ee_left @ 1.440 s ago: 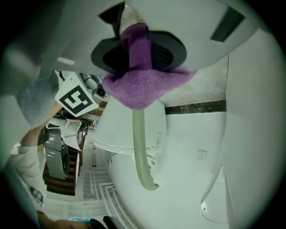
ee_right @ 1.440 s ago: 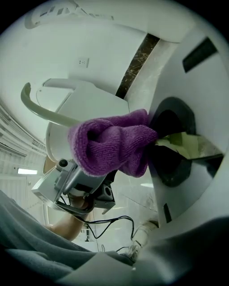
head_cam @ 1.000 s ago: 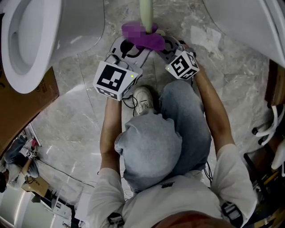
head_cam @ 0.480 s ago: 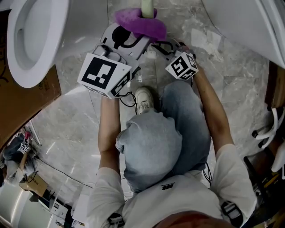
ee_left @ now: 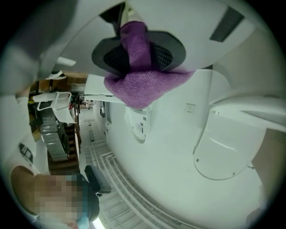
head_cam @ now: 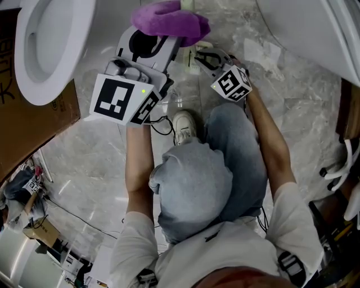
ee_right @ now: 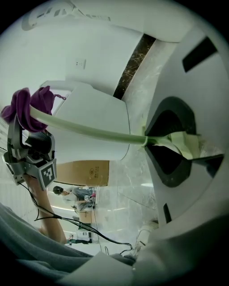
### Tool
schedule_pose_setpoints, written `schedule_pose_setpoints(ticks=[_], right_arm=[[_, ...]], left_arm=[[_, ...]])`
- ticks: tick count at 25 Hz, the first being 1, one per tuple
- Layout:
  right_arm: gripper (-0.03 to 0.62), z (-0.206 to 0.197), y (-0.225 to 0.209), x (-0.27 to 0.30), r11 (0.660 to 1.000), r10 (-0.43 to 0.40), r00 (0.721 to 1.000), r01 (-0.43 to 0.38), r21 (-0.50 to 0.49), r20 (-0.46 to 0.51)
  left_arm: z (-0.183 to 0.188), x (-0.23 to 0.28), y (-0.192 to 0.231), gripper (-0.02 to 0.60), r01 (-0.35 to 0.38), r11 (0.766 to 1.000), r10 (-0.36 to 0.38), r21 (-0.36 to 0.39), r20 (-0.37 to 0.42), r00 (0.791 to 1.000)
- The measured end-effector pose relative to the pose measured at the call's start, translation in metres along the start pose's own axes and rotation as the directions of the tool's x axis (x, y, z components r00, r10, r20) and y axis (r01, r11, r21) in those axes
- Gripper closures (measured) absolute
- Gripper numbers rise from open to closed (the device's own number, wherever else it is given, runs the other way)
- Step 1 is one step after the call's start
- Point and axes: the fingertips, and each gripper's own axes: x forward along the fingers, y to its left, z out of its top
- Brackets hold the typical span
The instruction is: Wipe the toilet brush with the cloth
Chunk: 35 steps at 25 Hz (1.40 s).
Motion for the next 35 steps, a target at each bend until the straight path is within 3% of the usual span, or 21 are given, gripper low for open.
schedule_pose_setpoints(ticks=[4,12,20,23,28,35], right_arm=[[0.531,0.005,0.001,-0.006,1.000,-0.017,1.000,0.016,0.025,0.008],[0.528,0.035,-0.012,-0.038,0.990,-0.099,0.984,0.083,0.114,0.147],[0.575,0.044,-0.030,-0.069,0.969,-0.192,0.961,0.154,0.192,0.200],[0.588,0.047,-0.030,-0.074,0.967,-0.199,0.958,0.157,0.200,0.208],[0.597,0.051,-0.031,-0.079,0.964,-0.199,0.955,0.151,0.217,0.221],[0.597,0.063,-0.035,-0.085,0.959,-0.217,0.943,0.157,0.235,0.253]], left_arm=[[-0.006,-0.018,0.004,0.495,-0.036,0.999,0.036,0.024,-0.003,0.999],[-0.033,-0.046,0.004,0.502,-0.104,0.993,0.107,0.051,-0.051,0.993],[-0.080,-0.058,-0.004,0.503,-0.158,0.981,0.170,0.113,-0.108,0.980],[-0.099,-0.061,-0.004,0.503,-0.176,0.980,0.186,0.094,-0.111,0.976],[-0.124,-0.061,-0.002,0.503,-0.179,0.976,0.196,0.125,-0.142,0.970],[-0.140,-0.059,0.003,0.503,-0.179,0.976,0.198,0.128,-0.160,0.967]])
